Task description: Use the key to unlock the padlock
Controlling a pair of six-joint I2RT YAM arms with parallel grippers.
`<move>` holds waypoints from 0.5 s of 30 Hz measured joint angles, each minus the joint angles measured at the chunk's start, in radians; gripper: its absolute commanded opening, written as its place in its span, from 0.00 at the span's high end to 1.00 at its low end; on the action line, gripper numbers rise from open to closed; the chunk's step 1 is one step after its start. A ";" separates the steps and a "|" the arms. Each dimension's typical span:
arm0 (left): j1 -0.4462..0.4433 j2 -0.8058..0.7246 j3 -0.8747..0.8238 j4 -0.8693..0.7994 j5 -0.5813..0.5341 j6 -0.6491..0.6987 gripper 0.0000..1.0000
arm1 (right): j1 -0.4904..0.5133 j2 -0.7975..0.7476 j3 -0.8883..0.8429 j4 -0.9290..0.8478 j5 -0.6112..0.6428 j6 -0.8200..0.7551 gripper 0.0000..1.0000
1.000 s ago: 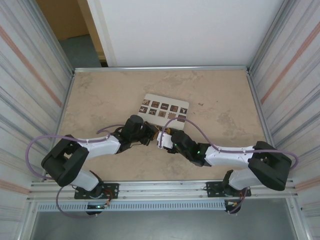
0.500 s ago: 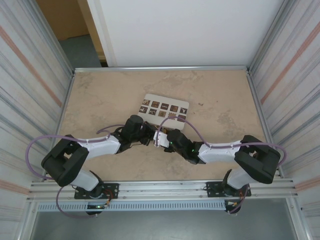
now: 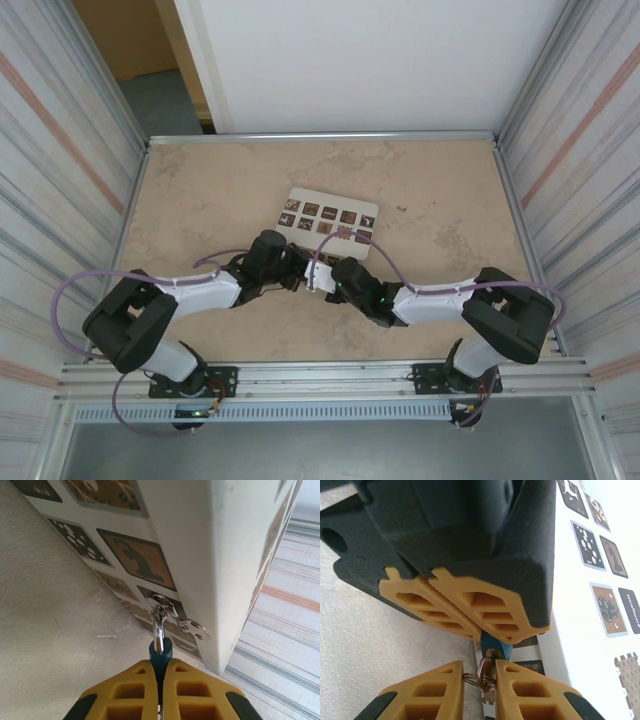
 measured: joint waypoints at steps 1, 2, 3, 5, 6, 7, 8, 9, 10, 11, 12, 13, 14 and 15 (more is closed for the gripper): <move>0.000 0.000 0.000 0.000 -0.001 -0.002 1.00 | 0.000 0.001 0.000 0.003 0.000 0.002 0.85; 0.000 0.000 0.000 0.000 -0.001 -0.004 1.00 | -0.001 0.002 0.000 0.005 0.000 0.011 0.86; 0.000 0.000 0.000 0.000 -0.003 -0.006 1.00 | -0.001 0.003 0.000 0.006 0.000 0.016 0.87; 0.000 0.000 0.000 0.000 -0.003 -0.006 1.00 | -0.001 0.004 0.000 0.009 0.000 0.024 0.89; 0.000 0.000 0.000 0.000 -0.003 -0.007 1.00 | -0.001 0.004 0.000 0.010 0.000 0.028 0.90; 0.000 0.000 0.000 0.000 -0.003 -0.010 1.00 | -0.001 0.004 0.000 0.011 0.000 0.037 0.92; 0.000 0.000 0.000 0.000 -0.003 -0.011 1.00 | -0.001 0.004 0.000 0.011 0.000 0.045 0.92; 0.000 0.000 0.000 0.000 -0.003 -0.013 1.00 | -0.001 0.004 0.000 0.011 0.000 0.050 0.93; 0.000 0.000 0.000 0.000 -0.003 -0.013 1.00 | -0.001 0.004 0.000 0.012 0.000 0.056 0.94; 0.000 0.000 0.000 0.000 -0.003 -0.013 1.00 | -0.001 0.005 0.000 0.012 0.000 0.065 0.95; 0.000 0.000 0.000 0.000 -0.003 -0.013 1.00 | -0.001 0.005 0.000 0.012 0.000 0.072 0.95; 0.000 0.000 0.000 0.000 -0.003 -0.013 1.00 | -0.001 0.005 0.000 0.013 0.000 0.080 0.96; 0.000 0.000 0.000 0.000 -0.003 -0.013 1.00 | -0.001 0.005 0.000 0.013 0.000 0.092 0.97; 0.000 0.000 0.000 0.000 -0.003 -0.013 1.00 | -0.001 0.005 0.000 0.013 0.000 0.101 0.98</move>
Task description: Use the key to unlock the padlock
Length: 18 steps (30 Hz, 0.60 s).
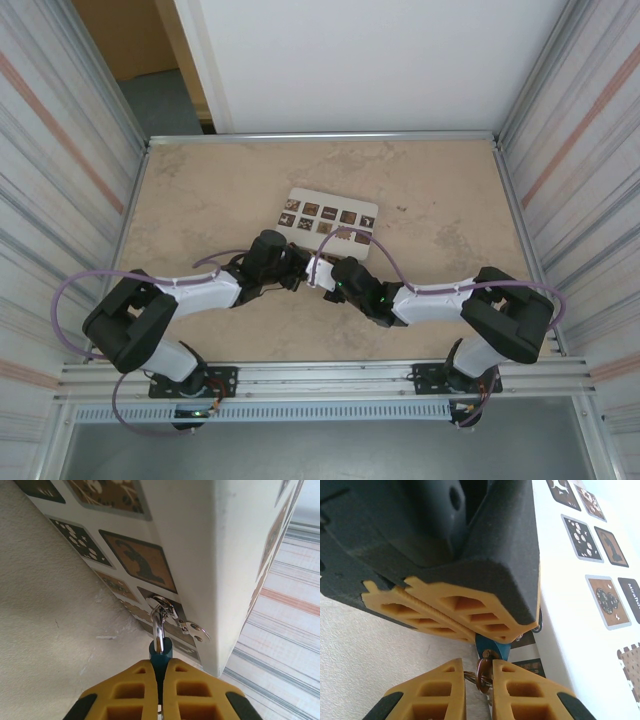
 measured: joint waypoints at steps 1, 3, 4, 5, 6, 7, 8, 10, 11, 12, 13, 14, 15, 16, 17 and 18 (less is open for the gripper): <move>0.000 0.000 0.000 0.000 0.000 0.000 1.00 | -0.001 0.000 0.000 0.001 0.000 0.011 0.99; 0.000 0.000 0.000 0.000 0.000 0.000 1.00 | -0.002 0.001 0.000 0.003 0.000 0.034 1.00; 0.000 0.000 0.000 0.000 0.000 0.000 1.00 | -0.002 0.001 0.000 0.004 0.000 0.050 1.00; 0.000 0.000 0.000 0.000 -0.001 0.000 1.00 | -0.002 0.002 0.000 0.005 0.000 0.061 1.00; 0.000 0.000 0.000 0.000 -0.002 -0.001 1.00 | -0.002 0.002 0.000 0.006 0.000 0.078 1.00; 0.000 0.000 0.000 0.000 -0.002 -0.001 1.00 | -0.002 0.003 0.000 0.006 0.000 0.092 1.00; 0.000 0.000 0.000 0.000 -0.003 -0.002 1.00 | -0.002 0.004 0.000 0.009 0.000 0.109 1.00; 0.000 0.000 0.000 0.000 -0.004 -0.003 1.00 | -0.002 0.006 0.000 0.013 -0.001 0.145 1.00; 0.000 0.000 0.000 0.000 -0.004 -0.004 1.00 | -0.002 0.007 0.000 0.014 -0.001 0.164 1.00; 0.000 0.000 0.000 0.000 -0.005 -0.004 1.00 | -0.002 0.008 0.000 0.017 0.000 0.184 1.00; 0.000 0.000 0.000 0.000 -0.006 -0.004 1.00 | -0.002 0.010 0.000 0.019 0.000 0.203 1.00; 0.000 0.000 0.000 0.000 -0.008 -0.004 1.00 | -0.003 0.012 0.000 0.021 0.000 0.225 1.00; 0.000 0.000 0.000 0.000 -0.011 -0.005 1.00 | -0.005 0.013 0.000 0.024 -0.003 0.249 1.00; 0.000 0.000 0.000 0.000 -0.013 -0.006 1.00 | -0.008 0.013 0.000 0.026 -0.007 0.272 1.00; 0.000 0.000 0.000 0.001 -0.014 -0.007 1.00 | -0.011 0.013 0.000 0.027 -0.014 0.296 1.00; 0.000 0.000 0.000 0.001 -0.016 -0.007 1.00 | -0.016 0.013 0.000 0.028 -0.023 0.323 1.00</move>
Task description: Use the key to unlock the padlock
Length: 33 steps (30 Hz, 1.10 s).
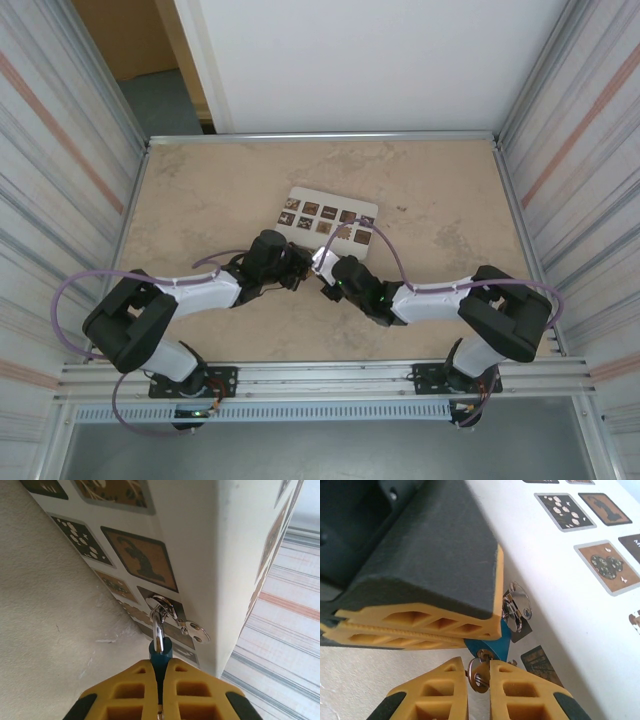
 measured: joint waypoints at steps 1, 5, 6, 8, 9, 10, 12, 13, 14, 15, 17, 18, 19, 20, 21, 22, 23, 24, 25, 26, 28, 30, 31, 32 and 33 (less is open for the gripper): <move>0.000 0.000 0.000 0.000 -0.002 0.000 1.00 | -0.005 0.000 0.000 0.000 -0.007 0.023 1.00; 0.000 0.000 0.000 0.000 -0.009 0.000 1.00 | -0.027 -0.001 0.000 0.000 -0.057 0.126 1.00; 0.000 0.000 0.000 0.001 -0.011 0.000 1.00 | -0.034 -0.001 0.000 0.000 -0.073 0.151 1.00; 0.000 0.000 0.000 0.003 -0.014 0.000 1.00 | -0.048 -0.003 0.000 0.000 -0.102 0.201 1.00; 0.000 0.000 0.000 0.005 -0.015 0.000 1.00 | -0.051 -0.005 0.000 -0.001 -0.109 0.218 1.00; 0.000 0.000 0.000 0.008 -0.015 0.000 1.00 | -0.056 -0.007 0.000 -0.002 -0.117 0.236 1.00; -0.001 0.000 0.000 0.017 -0.016 0.000 1.00 | -0.069 -0.015 0.000 -0.006 -0.139 0.271 1.00; -0.001 0.000 0.000 0.023 -0.018 -0.001 1.00 | -0.078 -0.020 0.000 -0.008 -0.156 0.288 1.00; -0.001 0.000 0.000 0.031 -0.020 -0.001 1.00 | -0.089 -0.024 0.000 -0.008 -0.175 0.304 1.00; -0.001 0.000 0.000 0.039 -0.022 -0.001 1.00 | -0.101 -0.027 0.000 -0.008 -0.195 0.319 1.00; -0.002 0.001 0.000 0.049 -0.026 -0.001 1.00 | -0.125 -0.031 0.000 -0.008 -0.242 0.349 1.00; -0.002 0.003 0.000 0.053 -0.029 -0.002 1.00 | -0.136 -0.033 0.000 -0.008 -0.264 0.360 1.00; -0.004 0.005 0.000 0.057 -0.031 -0.003 1.00 | -0.147 -0.035 0.000 -0.011 -0.288 0.374 1.00; -0.006 0.008 0.000 0.062 -0.034 -0.004 1.00 | -0.157 -0.035 0.000 -0.014 -0.309 0.385 1.00; -0.008 0.010 0.000 0.065 -0.036 -0.004 1.00 | -0.164 -0.035 0.000 -0.017 -0.324 0.392 1.00; -0.010 0.015 0.000 0.070 -0.038 -0.005 1.00 | -0.174 -0.036 0.000 -0.022 -0.343 0.403 1.00; -0.013 0.021 0.000 0.076 -0.039 -0.008 1.00 | -0.181 -0.036 0.000 -0.027 -0.359 0.410 1.00; -0.014 0.025 0.000 0.080 -0.040 -0.011 1.00 | -0.187 -0.036 0.000 -0.031 -0.370 0.413 1.00; -0.016 0.032 0.001 0.085 -0.040 -0.015 1.00 | -0.193 -0.036 0.000 -0.037 -0.380 0.417 1.00; -0.018 0.040 0.002 0.091 -0.040 -0.019 1.00 | -0.197 -0.036 -0.001 -0.042 -0.386 0.422 1.00; -0.022 0.053 0.006 0.098 -0.040 -0.021 1.00 | -0.202 -0.036 -0.004 -0.050 -0.390 0.427 1.00; -0.025 0.059 0.008 0.099 -0.040 -0.021 0.99 | -0.203 -0.036 -0.008 -0.052 -0.390 0.430 1.00; -0.026 0.059 0.008 0.098 -0.040 -0.020 0.94 | -0.203 -0.036 -0.011 -0.050 -0.390 0.430 1.00; -0.027 0.059 0.009 0.097 -0.040 -0.018 0.88 | -0.203 -0.036 -0.014 -0.045 -0.390 0.430 1.00; -0.027 0.059 0.011 0.094 -0.040 -0.012 0.83 | -0.203 -0.036 -0.018 -0.040 -0.390 0.431 1.00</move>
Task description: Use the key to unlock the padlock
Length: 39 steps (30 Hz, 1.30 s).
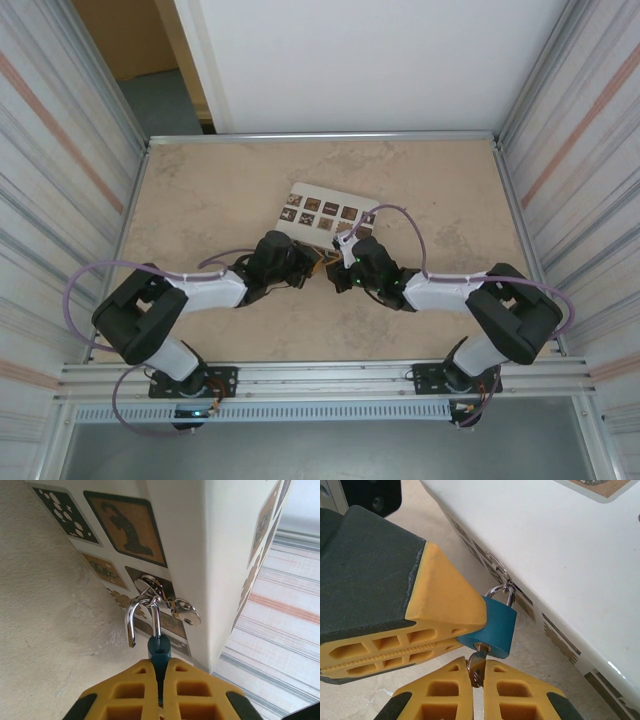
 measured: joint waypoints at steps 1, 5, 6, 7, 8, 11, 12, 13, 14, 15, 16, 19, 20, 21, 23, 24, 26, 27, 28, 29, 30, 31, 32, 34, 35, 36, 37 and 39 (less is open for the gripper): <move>0.000 0.000 0.003 -0.004 0.001 0.010 0.76 | -0.001 0.000 -0.007 0.009 0.001 0.002 1.00; 0.000 -0.028 0.007 -0.044 0.024 0.048 0.64 | -0.037 0.000 -0.051 0.026 0.031 0.016 1.00; 0.000 -0.040 0.007 -0.058 0.027 0.060 0.62 | -0.043 -0.003 -0.062 0.033 0.032 0.023 1.00; 0.001 -0.053 0.007 -0.075 0.026 0.074 0.60 | -0.048 -0.005 -0.069 0.034 0.037 0.029 1.00; 0.005 -0.071 0.007 -0.097 0.026 0.089 0.59 | -0.055 -0.010 -0.079 0.035 0.040 0.033 1.00; 0.013 -0.146 0.012 -0.178 0.010 0.143 0.56 | -0.079 -0.039 -0.105 0.042 0.034 0.050 1.00; 0.014 -0.175 0.018 -0.212 -0.002 0.164 0.55 | -0.088 -0.055 -0.117 0.042 0.028 0.057 1.00; 0.014 -0.209 0.028 -0.252 -0.019 0.191 0.54 | -0.100 -0.074 -0.134 0.043 0.021 0.065 1.00; 0.016 -0.244 0.043 -0.292 -0.037 0.220 0.54 | -0.113 -0.092 -0.148 0.042 0.012 0.076 1.00; 0.016 -0.271 0.056 -0.324 -0.054 0.246 0.53 | -0.127 -0.109 -0.163 0.041 0.000 0.084 1.00; 0.016 -0.303 0.074 -0.359 -0.075 0.278 0.53 | -0.146 -0.129 -0.179 0.040 -0.017 0.094 1.00; 0.016 -0.389 0.119 -0.449 -0.146 0.373 0.51 | -0.209 -0.178 -0.214 0.031 -0.086 0.128 1.00; 0.014 -0.410 0.129 -0.470 -0.167 0.401 0.50 | -0.232 -0.188 -0.217 0.020 -0.114 0.137 1.00; 0.013 -0.434 0.140 -0.494 -0.194 0.434 0.50 | -0.258 -0.195 -0.217 0.007 -0.148 0.148 1.00; 0.011 -0.467 0.154 -0.529 -0.233 0.486 0.50 | -0.299 -0.198 -0.213 -0.019 -0.211 0.168 1.00; 0.011 -0.480 0.158 -0.544 -0.253 0.511 0.49 | -0.320 -0.195 -0.209 -0.034 -0.246 0.181 1.00; 0.011 -0.495 0.160 -0.573 -0.281 0.547 0.49 | -0.356 -0.182 -0.198 -0.051 -0.311 0.207 1.00; 0.011 -0.499 0.160 -0.587 -0.293 0.564 0.49 | -0.371 -0.172 -0.192 -0.055 -0.343 0.219 1.00; 0.011 -0.502 0.160 -0.603 -0.305 0.578 0.49 | -0.384 -0.161 -0.190 -0.057 -0.368 0.233 1.00; 0.011 -0.504 0.160 -0.614 -0.312 0.587 0.49 | -0.391 -0.152 -0.188 -0.056 -0.386 0.242 1.00; 0.011 -0.505 0.160 -0.627 -0.322 0.599 0.48 | -0.397 -0.140 -0.187 -0.056 -0.400 0.251 1.00; 0.011 -0.507 0.160 -0.637 -0.330 0.607 0.48 | -0.399 -0.128 -0.187 -0.056 -0.414 0.263 1.00; 0.011 -0.510 0.160 -0.645 -0.337 0.612 0.48 | -0.399 -0.119 -0.186 -0.055 -0.420 0.267 1.00; 0.011 -0.518 0.160 -0.661 -0.352 0.624 0.47 | -0.398 -0.097 -0.184 -0.053 -0.435 0.276 1.00; 0.011 -0.522 0.160 -0.666 -0.359 0.628 0.46 | -0.399 -0.091 -0.183 -0.052 -0.439 0.281 0.99; 0.011 -0.527 0.160 -0.674 -0.367 0.632 0.46 | -0.398 -0.083 -0.183 -0.050 -0.441 0.286 0.93; 0.011 -0.530 0.160 -0.679 -0.371 0.635 0.45 | -0.398 -0.079 -0.183 -0.050 -0.443 0.290 0.90; 0.011 -0.536 0.160 -0.687 -0.380 0.643 0.42 | -0.399 -0.075 -0.182 -0.060 -0.439 0.296 0.84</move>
